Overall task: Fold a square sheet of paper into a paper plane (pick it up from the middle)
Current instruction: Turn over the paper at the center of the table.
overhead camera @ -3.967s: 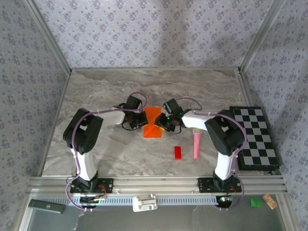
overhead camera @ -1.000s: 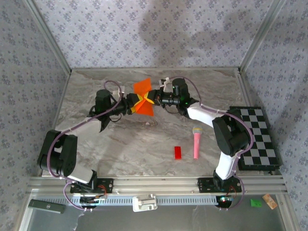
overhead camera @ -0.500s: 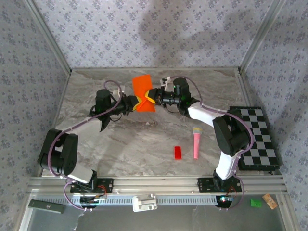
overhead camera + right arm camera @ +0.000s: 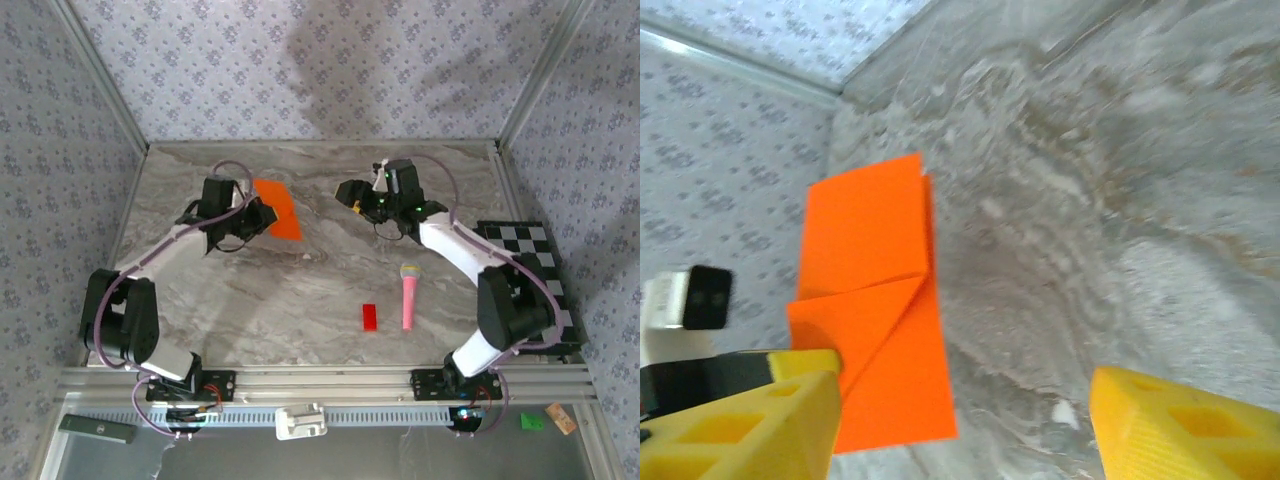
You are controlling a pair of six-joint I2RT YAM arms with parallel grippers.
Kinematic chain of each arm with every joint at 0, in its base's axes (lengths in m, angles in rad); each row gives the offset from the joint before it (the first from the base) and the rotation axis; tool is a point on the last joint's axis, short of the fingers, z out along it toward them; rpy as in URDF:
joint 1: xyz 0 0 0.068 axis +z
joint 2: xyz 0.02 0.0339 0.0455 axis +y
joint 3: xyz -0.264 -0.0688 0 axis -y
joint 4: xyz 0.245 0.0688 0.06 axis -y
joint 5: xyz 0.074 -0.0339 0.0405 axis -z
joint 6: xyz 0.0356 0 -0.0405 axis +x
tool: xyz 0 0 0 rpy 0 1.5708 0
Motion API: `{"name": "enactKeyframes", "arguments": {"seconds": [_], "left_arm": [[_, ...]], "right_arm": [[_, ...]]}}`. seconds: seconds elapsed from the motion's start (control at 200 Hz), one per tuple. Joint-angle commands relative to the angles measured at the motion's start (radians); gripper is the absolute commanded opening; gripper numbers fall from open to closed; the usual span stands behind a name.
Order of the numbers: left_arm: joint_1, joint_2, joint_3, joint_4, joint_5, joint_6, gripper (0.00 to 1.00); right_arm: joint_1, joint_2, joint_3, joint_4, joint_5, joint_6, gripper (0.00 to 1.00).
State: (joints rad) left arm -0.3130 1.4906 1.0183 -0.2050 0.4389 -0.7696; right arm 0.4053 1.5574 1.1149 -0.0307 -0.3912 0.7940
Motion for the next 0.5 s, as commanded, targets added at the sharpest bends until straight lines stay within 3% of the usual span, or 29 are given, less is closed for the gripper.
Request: {"name": "enactKeyframes", "arguments": {"seconds": [0.0,0.2,0.405,0.5], "left_arm": [[-0.049,-0.014,0.123,-0.396,-0.37,0.278,0.04],[-0.179,0.136,0.301,-0.635,-0.849,0.35,0.02],[-0.303,0.328,0.44,-0.742,-1.114,0.306,0.01],[-0.344,0.427,0.501,-0.784,-1.157,0.27,0.01]], "right_arm": [[0.003,-0.066,-0.011,-0.161,0.201,-0.136,0.74],[0.0,-0.125,-0.048,-0.19,0.313,-0.15,0.79],[-0.011,-0.17,-0.101,-0.18,0.361,-0.128,0.8],[-0.021,-0.186,-0.124,-0.177,0.372,-0.114,0.8]]}}
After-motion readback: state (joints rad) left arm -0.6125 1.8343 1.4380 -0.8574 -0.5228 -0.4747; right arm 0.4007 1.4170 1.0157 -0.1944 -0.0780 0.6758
